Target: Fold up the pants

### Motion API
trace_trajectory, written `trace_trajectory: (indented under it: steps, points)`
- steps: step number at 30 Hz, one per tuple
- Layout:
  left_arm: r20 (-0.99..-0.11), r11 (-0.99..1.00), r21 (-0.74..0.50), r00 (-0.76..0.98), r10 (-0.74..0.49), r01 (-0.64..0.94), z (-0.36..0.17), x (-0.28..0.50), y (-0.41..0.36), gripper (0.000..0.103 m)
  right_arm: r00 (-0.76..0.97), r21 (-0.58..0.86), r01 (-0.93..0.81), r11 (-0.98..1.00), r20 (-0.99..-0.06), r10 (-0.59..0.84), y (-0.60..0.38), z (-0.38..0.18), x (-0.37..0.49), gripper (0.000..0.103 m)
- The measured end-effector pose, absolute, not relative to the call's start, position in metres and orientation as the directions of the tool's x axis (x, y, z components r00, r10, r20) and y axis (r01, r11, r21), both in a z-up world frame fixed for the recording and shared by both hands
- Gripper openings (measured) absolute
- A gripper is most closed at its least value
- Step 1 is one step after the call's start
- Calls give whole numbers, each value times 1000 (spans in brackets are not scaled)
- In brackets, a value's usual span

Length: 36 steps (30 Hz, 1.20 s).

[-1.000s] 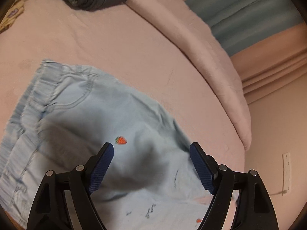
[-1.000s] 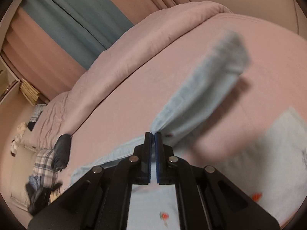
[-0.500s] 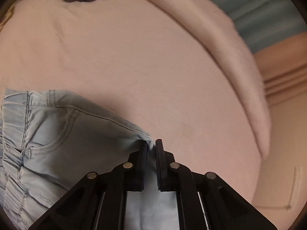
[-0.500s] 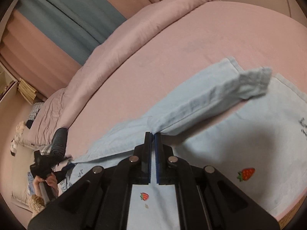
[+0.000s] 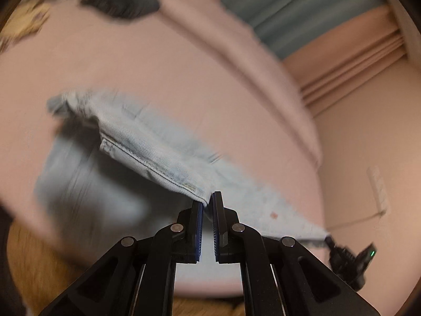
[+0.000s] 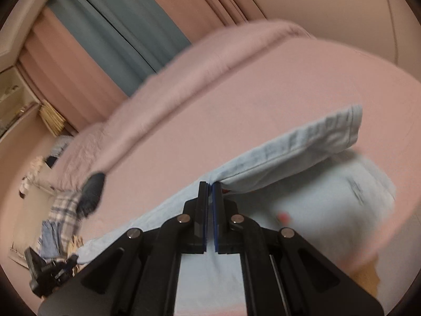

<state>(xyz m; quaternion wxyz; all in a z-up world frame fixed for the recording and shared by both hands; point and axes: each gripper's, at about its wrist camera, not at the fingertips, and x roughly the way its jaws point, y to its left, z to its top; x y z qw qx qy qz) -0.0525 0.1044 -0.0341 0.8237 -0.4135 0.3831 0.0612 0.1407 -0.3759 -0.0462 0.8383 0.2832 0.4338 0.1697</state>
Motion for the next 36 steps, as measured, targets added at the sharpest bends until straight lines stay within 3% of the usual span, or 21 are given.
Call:
trace_trajectory:
  steps: [4,9,11,12,13,14,19,22,24,25,26,27,29,36]
  points:
    - [-786,604,-578,573,-232,-549,-90,-65,96,4,461,616,59,785,-714,526,-380,-96,131,4]
    - [-799,588,-568,557,-226,-576,-91,-60,98,10,398,587,119,801,-767,503,-380,-124,136,8]
    - [-805,597,-545,565,-178,-589,-79,-61,106,28,414,604,148,783,-757,506,-388,-123,139,16]
    - [-812,600,-528,565,-149,-601,-76,-64,111,36,435,606,162,779,-752,495,-393,-121,139,29]
    - [-815,597,-508,570,-101,-621,-74,-77,118,50,461,607,176,775,-746,480,-398,-119,139,34]
    - [-815,591,-498,576,-68,-635,-72,-78,126,55,480,605,186,774,-743,465,-403,-117,140,39]
    - [-812,548,-469,583,42,-693,-68,-76,165,55,510,583,223,782,-753,416,-423,-114,157,41]
    - [-797,530,-487,602,56,-694,-71,-70,178,55,515,557,255,791,-770,377,-433,-117,168,48]
    - [-788,511,-497,611,71,-701,-73,-68,183,44,527,559,265,785,-766,368,-438,-117,173,49]
    - [-790,507,-494,608,77,-706,-76,-64,183,25,532,564,271,780,-763,367,-439,-117,176,49]
    - [-801,511,-470,591,95,-719,-77,-63,184,9,532,565,278,777,-764,365,-442,-118,179,45]
    - [-814,531,-439,571,107,-725,-77,-61,182,9,530,563,282,777,-767,363,-443,-118,183,29]
    - [-801,555,-439,587,115,-707,-71,-63,174,8,520,561,262,785,-768,374,-444,-114,187,8]
    - [-751,578,-494,654,93,-650,-41,-89,171,8,663,571,168,804,-669,337,-464,-54,169,7]
